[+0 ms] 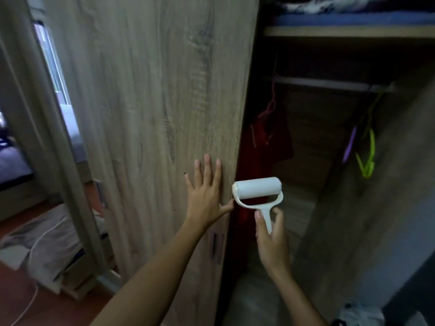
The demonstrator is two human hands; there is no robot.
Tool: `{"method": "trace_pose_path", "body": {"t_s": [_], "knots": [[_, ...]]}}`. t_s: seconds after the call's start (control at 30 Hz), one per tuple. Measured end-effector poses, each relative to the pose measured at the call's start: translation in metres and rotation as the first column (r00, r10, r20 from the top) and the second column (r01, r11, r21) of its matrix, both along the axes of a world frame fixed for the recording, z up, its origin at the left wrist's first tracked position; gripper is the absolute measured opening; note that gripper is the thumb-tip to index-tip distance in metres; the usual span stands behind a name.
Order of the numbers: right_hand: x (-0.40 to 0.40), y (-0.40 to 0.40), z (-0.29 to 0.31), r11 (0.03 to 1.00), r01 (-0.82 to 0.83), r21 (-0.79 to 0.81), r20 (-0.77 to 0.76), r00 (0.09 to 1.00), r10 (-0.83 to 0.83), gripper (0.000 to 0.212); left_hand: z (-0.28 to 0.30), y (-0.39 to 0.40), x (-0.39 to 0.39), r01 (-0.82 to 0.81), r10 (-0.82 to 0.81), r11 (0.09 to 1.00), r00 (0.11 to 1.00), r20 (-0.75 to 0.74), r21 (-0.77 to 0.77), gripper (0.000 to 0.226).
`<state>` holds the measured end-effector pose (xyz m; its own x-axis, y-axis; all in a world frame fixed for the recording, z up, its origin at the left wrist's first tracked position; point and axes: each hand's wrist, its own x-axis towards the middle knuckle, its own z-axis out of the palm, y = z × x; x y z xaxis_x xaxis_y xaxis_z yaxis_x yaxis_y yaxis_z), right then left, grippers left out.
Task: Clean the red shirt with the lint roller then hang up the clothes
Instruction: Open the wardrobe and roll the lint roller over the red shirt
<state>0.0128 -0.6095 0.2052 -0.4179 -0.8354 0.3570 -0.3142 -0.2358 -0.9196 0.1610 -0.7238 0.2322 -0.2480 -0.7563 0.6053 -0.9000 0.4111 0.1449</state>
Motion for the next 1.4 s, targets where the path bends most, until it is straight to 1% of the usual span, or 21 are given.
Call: {"method": "trace_pose_path", "body": {"t_s": [0.1,0.27,0.33,0.37,0.5,0.63,0.73,0.83,0.97,1.17,1.33,1.4], "knots": [[0.011,-0.014,0.005,0.999,0.033,-0.029,0.002,0.999,-0.033,0.032,-0.004,-0.015,0.013,0.0,0.0,1.0,0.999,-0.042,0.004,0.12],[0.023,-0.035,0.012,0.995,0.092,-0.037,-0.012,0.996,-0.093,0.011,-0.008,-0.039,0.047,0.029,-0.031,0.999,0.998,-0.063,-0.024,0.119],[0.028,-0.042,0.011,0.991,0.121,-0.056,-0.001,0.993,-0.121,0.007,-0.007,-0.048,0.06,0.029,-0.031,0.999,0.997,-0.066,-0.029,0.119],[0.031,-0.045,0.01,0.989,0.132,-0.062,0.006,0.991,-0.132,0.008,-0.007,-0.052,0.066,0.026,-0.028,0.999,0.997,-0.068,-0.029,0.119],[0.042,-0.056,0.007,0.984,0.157,-0.086,0.01,0.988,-0.157,0.023,-0.011,-0.066,0.09,0.043,-0.046,0.999,0.994,-0.099,-0.034,0.11],[0.054,-0.068,0.008,0.982,0.154,-0.114,-0.034,0.987,-0.158,0.027,-0.017,-0.077,0.111,0.08,-0.086,0.995,0.988,-0.128,-0.056,0.101],[0.06,-0.076,0.011,0.977,0.167,-0.13,-0.042,0.984,-0.174,0.024,-0.017,-0.086,0.128,0.101,-0.107,0.994,0.982,-0.156,-0.043,0.099],[0.067,-0.083,0.01,0.974,0.185,-0.131,-0.041,0.981,-0.192,0.014,-0.015,-0.094,0.144,0.112,-0.114,0.993,0.979,-0.169,-0.021,0.097],[0.074,-0.092,0.009,0.969,0.209,-0.132,-0.091,0.971,-0.221,0.011,-0.013,-0.102,0.16,0.108,-0.106,0.994,0.98,-0.169,0.002,0.099],[0.078,-0.095,0.007,0.963,0.219,-0.156,-0.086,0.968,-0.234,0.014,-0.01,-0.11,0.179,0.09,-0.081,0.995,0.977,-0.197,0.037,0.098],[0.063,-0.095,0.005,0.957,0.244,-0.158,-0.032,0.967,-0.252,0.024,-0.008,-0.114,0.189,0.073,-0.055,0.995,0.973,-0.223,0.07,0.1],[0.055,-0.096,0.008,0.956,0.25,-0.155,-0.035,0.965,-0.258,0.022,-0.008,-0.117,0.193,0.068,-0.049,0.995,0.972,-0.228,0.077,0.1]]}}
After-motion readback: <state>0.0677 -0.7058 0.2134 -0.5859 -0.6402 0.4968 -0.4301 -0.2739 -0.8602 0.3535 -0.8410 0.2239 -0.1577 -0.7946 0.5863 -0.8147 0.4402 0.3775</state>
